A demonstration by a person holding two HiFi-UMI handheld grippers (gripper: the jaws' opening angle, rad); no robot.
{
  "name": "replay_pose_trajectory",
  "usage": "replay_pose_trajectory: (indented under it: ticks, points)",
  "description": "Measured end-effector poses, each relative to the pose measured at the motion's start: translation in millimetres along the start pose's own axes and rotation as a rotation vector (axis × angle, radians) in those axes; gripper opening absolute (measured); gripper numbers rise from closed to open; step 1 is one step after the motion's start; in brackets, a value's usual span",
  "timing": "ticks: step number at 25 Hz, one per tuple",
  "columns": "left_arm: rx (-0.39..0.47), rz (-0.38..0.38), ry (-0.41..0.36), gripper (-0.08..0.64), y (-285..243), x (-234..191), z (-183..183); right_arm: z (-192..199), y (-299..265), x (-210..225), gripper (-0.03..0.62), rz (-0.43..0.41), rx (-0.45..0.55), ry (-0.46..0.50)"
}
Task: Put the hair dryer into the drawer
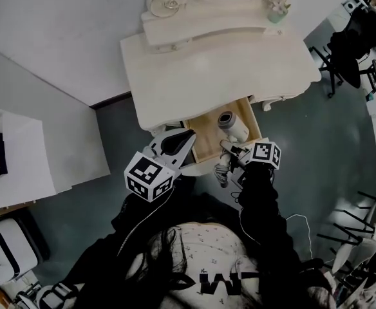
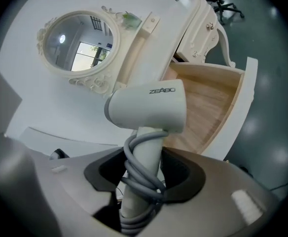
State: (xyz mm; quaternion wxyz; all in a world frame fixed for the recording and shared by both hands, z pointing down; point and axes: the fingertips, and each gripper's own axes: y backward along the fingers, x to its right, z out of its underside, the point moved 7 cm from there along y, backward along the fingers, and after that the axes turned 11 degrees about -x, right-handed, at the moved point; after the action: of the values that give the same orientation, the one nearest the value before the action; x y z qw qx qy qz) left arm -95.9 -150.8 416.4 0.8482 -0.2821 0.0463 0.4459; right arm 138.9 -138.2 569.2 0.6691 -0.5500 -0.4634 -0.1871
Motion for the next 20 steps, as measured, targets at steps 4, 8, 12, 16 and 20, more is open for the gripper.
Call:
replay_pose_trajectory:
  ticks: [4, 8, 12, 16, 20]
  points:
    - [0.003, 0.013, -0.004, 0.002, 5, -20, -5, -15, -13, 10, 0.215, 0.028, 0.038, -0.084]
    - [0.002, 0.002, 0.004, 0.002, 9, -41, -7, -37, -22, 16, 0.215, 0.01, 0.117, -0.167]
    - [0.005, -0.018, 0.026, 0.002, 10, -54, -8, -50, -36, 23, 0.215, 0.009, 0.159, -0.252]
    - [0.01, -0.031, 0.038, 0.002, 9, -57, -9, -58, -40, 32, 0.215, 0.002, 0.207, -0.331]
    - [0.019, -0.072, 0.074, 0.002, 12, -65, -6, -68, -30, 42, 0.215, 0.012, 0.284, -0.405]
